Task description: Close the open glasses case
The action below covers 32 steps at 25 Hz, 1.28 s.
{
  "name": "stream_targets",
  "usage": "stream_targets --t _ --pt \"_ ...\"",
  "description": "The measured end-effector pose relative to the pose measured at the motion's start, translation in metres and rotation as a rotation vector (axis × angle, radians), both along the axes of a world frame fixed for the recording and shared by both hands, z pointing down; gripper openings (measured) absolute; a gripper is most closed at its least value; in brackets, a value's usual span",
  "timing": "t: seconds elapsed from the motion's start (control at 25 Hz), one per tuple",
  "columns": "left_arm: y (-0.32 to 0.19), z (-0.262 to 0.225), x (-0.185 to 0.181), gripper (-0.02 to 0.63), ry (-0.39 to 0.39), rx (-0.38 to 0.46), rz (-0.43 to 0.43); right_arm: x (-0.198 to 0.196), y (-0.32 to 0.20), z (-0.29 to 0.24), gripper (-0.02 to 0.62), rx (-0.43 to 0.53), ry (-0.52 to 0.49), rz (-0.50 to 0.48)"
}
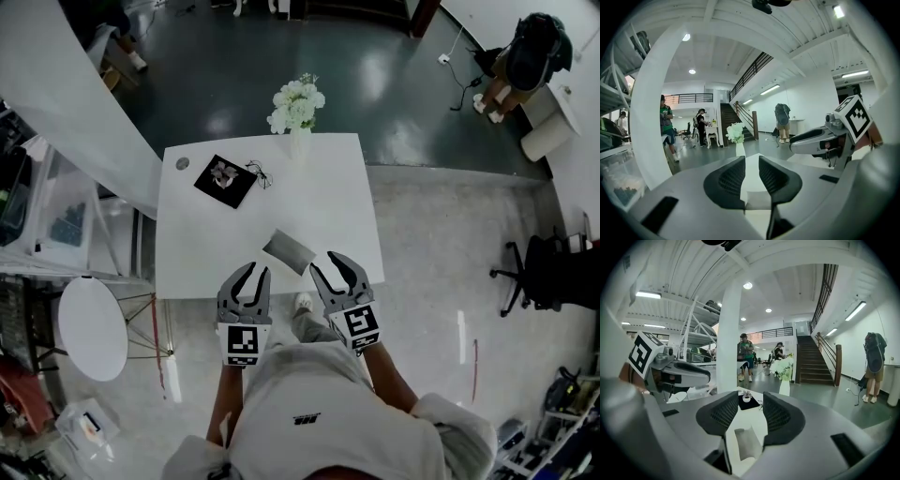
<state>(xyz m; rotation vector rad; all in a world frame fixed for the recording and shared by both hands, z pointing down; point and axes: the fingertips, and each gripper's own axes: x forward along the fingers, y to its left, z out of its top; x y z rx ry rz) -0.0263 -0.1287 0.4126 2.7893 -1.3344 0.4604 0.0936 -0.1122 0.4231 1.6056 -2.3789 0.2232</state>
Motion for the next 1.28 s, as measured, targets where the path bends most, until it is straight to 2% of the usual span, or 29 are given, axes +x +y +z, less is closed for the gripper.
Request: stream_targets --t 0.28,0.72,0.92,1.28 --pt "-0.026 0.016 0.017 0.103 -0.019 -0.030 -0.050 0.019 -0.032 0.015 0.164 -0.024 -0.015 -0.055" --pt "-0.059 0.042 0.045 0.103 -0.007 -0.095 -0.102 0.041 -0.074 0.042 0.156 -0.063 -0.023 -0.140" --pt "-0.071 0.059 0.052 0.103 0.003 -0.130 -0.125 0.049 -0.086 0.061 0.156 -0.095 -0.036 -0.170" --pt "-0.080 0.093 0.060 0.103 -0.030 -0.180 -0.141 0.058 -0.101 0.094 0.146 -0.139 -0.031 -0.209"
